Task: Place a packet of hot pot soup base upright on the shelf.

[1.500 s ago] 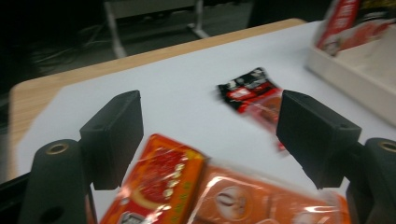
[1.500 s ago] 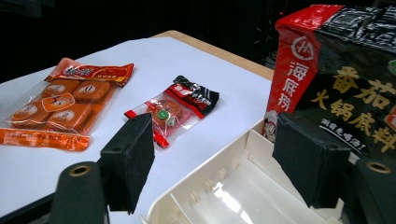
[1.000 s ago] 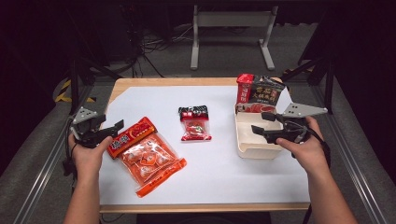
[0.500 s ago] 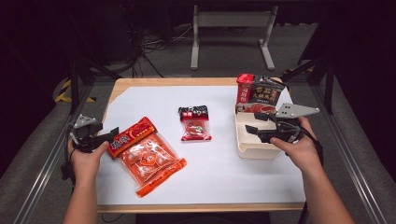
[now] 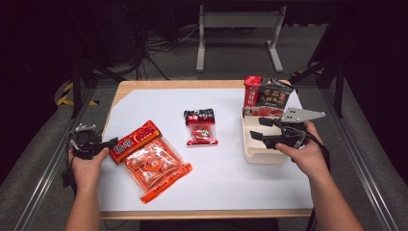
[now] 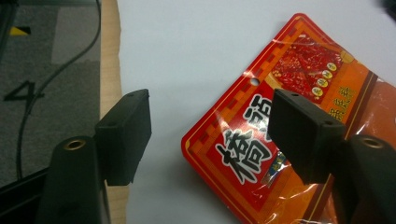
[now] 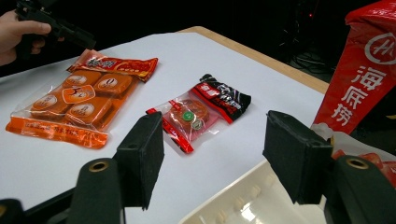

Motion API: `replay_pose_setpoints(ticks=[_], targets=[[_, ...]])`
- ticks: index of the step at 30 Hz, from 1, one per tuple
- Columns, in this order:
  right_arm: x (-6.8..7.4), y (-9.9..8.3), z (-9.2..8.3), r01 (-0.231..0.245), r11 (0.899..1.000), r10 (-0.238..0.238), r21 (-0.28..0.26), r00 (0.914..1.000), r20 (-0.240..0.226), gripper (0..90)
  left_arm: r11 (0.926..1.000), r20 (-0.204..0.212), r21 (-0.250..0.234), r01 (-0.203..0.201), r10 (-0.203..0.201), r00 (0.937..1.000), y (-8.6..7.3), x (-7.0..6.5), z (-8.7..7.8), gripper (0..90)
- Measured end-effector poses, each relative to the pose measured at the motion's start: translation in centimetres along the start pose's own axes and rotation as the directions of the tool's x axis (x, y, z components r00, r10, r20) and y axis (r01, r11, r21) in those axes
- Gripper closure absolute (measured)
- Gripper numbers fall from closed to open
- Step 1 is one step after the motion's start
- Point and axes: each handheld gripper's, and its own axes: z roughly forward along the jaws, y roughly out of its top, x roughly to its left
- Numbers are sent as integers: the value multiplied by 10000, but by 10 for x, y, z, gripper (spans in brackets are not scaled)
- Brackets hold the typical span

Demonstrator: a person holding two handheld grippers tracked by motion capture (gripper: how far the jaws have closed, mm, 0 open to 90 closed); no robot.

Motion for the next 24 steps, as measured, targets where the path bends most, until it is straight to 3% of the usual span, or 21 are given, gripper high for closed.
replay_pose_setpoints(ticks=[11,19,24], targets=[[2,0,3,-115,9999,115,-3,9998,-149,382,9954,379,923,254,-290,9989,-2,2,10,341],[2,0,5,-88,9999,89,61,9998,-196,379,9923,1049,1124,514,-632,9925,-3,4,11,402],[2,0,5,-77,10000,79,61,9998,-185,377,9933,1127,1125,254,-382,9929,-3,2,12,444]])
